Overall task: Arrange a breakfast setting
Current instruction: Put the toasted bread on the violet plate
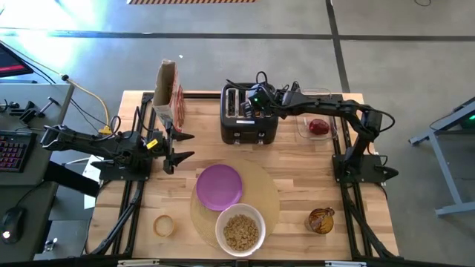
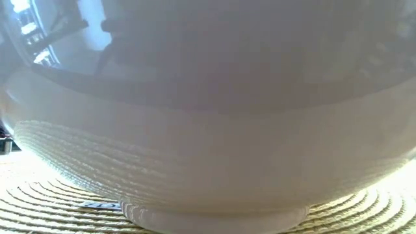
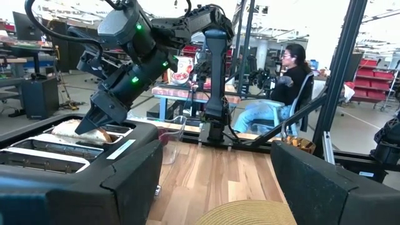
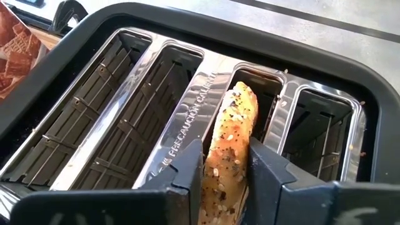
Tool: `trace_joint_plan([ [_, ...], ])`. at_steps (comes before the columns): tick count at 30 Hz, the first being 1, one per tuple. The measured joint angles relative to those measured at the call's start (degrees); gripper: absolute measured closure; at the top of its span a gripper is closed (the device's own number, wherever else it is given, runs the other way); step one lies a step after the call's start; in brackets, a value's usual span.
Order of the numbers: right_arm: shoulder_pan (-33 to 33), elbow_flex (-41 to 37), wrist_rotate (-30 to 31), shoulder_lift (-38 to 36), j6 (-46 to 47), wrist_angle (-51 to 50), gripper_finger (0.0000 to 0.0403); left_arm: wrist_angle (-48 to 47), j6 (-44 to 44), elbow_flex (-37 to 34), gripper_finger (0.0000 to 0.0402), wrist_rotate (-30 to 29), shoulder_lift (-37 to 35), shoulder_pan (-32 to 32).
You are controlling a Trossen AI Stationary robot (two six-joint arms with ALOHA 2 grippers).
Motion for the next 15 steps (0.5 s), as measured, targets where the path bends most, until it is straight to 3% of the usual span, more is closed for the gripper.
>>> trace_joint_plan([
  [15,0.0,0.0,0.56,-0.06,0.61,0.08,0.0357,-0.02,0.0,0.0,0.0115,0.0,0.0,0.0],
])
